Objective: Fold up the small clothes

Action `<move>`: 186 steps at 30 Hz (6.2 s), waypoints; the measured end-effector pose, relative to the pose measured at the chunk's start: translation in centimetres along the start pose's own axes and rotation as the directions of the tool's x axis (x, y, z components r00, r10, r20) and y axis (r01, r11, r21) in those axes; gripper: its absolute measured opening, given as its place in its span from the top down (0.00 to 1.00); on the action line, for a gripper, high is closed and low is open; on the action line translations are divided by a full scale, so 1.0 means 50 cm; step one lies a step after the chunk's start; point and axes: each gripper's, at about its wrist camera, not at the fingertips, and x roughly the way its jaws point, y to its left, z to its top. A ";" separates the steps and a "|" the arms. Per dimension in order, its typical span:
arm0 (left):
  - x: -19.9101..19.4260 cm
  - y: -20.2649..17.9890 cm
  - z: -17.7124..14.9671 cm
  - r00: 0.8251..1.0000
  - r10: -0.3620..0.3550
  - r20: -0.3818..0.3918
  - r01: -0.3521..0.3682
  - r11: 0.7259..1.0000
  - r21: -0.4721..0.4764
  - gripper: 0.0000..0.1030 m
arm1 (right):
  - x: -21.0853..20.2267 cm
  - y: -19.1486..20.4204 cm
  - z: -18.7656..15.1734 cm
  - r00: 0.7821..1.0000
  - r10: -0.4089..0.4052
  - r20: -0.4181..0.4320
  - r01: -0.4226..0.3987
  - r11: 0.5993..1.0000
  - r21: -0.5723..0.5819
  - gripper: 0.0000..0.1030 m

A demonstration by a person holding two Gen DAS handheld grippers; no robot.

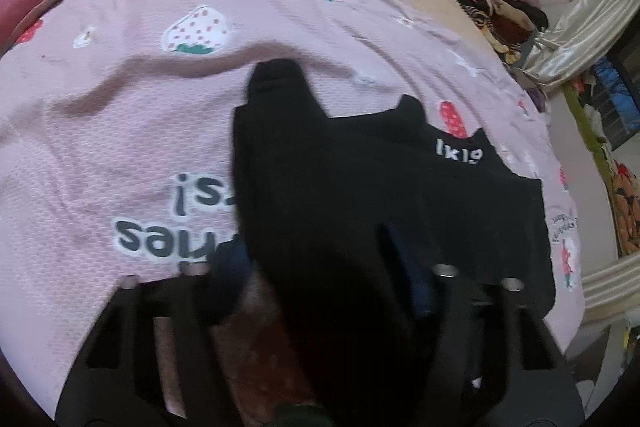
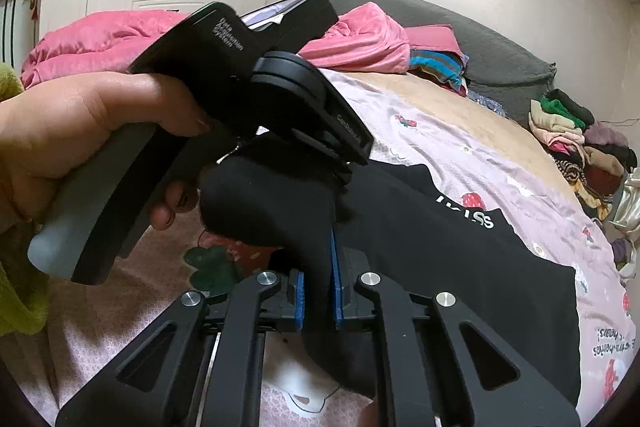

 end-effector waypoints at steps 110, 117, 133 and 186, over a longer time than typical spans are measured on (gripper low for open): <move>0.079 -0.362 -0.081 0.995 0.081 0.060 -0.094 0.961 0.259 0.16 | -0.013 -0.610 -0.223 0.952 0.288 -0.109 -0.111 0.651 0.751 0.38; 0.084 -0.348 -0.086 0.995 0.084 0.058 -0.096 0.961 0.258 0.16 | 0.012 -0.615 -0.211 0.957 0.273 -0.101 -0.118 0.682 0.722 0.80; 0.090 -0.385 -0.110 0.998 0.057 0.032 -0.064 0.949 0.310 0.16 | 0.005 -0.645 -0.233 0.967 0.163 -0.197 -0.001 0.773 0.634 0.80; -0.189 -0.359 -0.326 0.970 -0.036 0.240 -0.058 0.927 0.372 0.09 | -0.414 -0.356 -0.223 0.962 -0.272 -0.006 0.238 0.830 0.505 0.04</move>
